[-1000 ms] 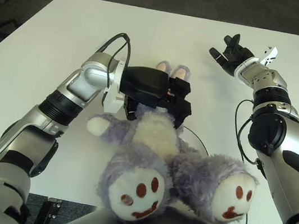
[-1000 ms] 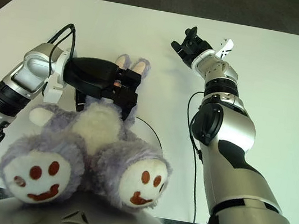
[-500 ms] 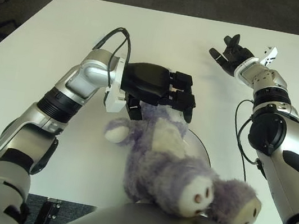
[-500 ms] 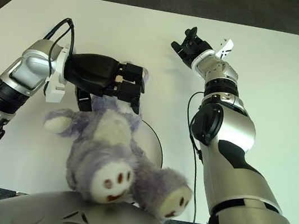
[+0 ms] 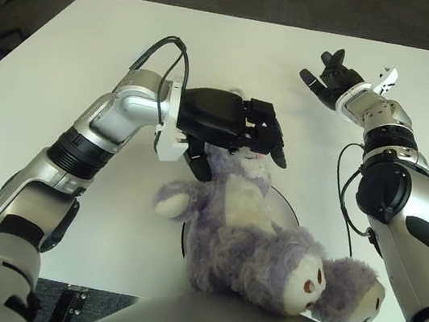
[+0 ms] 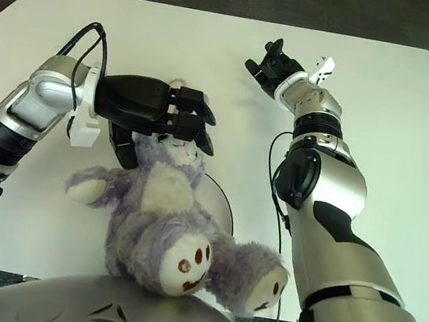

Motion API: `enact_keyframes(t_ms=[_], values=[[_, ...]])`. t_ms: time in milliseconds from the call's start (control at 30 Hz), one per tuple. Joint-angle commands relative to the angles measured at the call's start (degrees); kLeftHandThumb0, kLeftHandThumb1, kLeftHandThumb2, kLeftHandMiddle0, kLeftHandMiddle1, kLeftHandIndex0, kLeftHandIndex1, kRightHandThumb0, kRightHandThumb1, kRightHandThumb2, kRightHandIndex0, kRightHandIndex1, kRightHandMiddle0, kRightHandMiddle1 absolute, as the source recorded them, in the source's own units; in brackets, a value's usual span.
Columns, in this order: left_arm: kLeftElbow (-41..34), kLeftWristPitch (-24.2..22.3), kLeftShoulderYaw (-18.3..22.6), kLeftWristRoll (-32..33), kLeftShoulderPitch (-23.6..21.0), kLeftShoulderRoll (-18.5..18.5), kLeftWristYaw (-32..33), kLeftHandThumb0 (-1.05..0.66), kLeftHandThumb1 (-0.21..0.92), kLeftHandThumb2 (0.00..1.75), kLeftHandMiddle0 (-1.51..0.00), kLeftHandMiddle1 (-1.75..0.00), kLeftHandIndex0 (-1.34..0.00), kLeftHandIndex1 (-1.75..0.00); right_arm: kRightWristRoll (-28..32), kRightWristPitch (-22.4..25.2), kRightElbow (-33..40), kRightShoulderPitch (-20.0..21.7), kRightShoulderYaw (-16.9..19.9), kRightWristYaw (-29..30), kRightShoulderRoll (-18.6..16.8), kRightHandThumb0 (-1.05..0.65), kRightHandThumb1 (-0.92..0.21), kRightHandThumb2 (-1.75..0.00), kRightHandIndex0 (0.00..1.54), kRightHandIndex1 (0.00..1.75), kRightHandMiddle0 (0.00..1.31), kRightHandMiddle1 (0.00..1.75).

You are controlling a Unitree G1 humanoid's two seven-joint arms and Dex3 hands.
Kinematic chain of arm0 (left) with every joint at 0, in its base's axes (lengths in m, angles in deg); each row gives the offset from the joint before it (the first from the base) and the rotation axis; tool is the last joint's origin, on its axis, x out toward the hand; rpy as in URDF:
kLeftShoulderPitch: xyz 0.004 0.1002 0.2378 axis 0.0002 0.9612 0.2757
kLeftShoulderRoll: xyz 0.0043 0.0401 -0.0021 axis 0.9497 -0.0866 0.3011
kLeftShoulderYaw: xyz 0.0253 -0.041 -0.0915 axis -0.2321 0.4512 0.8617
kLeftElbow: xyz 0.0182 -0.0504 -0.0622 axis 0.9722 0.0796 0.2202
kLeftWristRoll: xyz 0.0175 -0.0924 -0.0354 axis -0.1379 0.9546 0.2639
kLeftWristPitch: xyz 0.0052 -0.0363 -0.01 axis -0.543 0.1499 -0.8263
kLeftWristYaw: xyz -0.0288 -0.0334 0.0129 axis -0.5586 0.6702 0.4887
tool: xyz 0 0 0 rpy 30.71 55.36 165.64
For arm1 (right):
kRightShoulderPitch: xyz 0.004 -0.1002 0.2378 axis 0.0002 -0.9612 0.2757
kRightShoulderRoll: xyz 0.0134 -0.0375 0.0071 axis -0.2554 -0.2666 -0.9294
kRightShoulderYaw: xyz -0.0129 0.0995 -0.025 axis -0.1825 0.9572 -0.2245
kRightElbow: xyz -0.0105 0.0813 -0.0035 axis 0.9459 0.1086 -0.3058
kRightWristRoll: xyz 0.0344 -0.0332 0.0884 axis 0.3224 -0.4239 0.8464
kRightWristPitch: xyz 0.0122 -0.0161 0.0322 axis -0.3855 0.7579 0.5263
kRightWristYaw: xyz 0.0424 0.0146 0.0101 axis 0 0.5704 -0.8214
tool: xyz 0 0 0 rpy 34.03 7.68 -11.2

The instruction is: Put the doll into the plate.

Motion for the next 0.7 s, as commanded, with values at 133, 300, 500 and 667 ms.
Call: enact_keyframes(t_ms=[133, 300, 500, 667], values=[[-1.04, -3.02, 0.76, -1.23, 1.3, 0.18, 1.54, -0.43, 0.85, 0.84, -0.02, -0.42, 0.0, -0.37, 0.48, -0.04, 0.42, 1.09, -0.04, 0.16, -0.04, 0.1, -0.1, -1.48, 0.2, 1.26, 0.12, 1.42], [-1.02, -4.7, 1.03, -0.3, 1.87, -0.27, 1.94, -0.47, 0.87, 0.79, -0.05, -0.51, 0.0, -0.41, 0.46, -0.08, 0.48, 0.94, -0.15, -0.57, 0.01, 0.1, -0.11, -1.48, 0.23, 1.28, 0.12, 1.42], [-0.29, -5.3, 1.64, 0.37, 2.1, -0.03, 2.25, -0.48, 0.84, 0.8, -0.02, -0.59, 0.0, -0.45, 0.45, -0.11, 0.58, 0.89, -0.24, -0.82, -0.02, 0.08, -0.12, -1.47, 0.25, 1.3, 0.13, 1.43], [1.45, -6.73, 2.84, 0.94, 2.26, -0.22, 3.21, -0.44, 0.86, 0.83, -0.01, -0.53, 0.0, -0.42, 0.26, -0.29, 0.97, 0.74, -0.51, -0.74, -0.17, 0.07, -0.12, -1.46, 0.27, 1.34, 0.13, 1.44]])
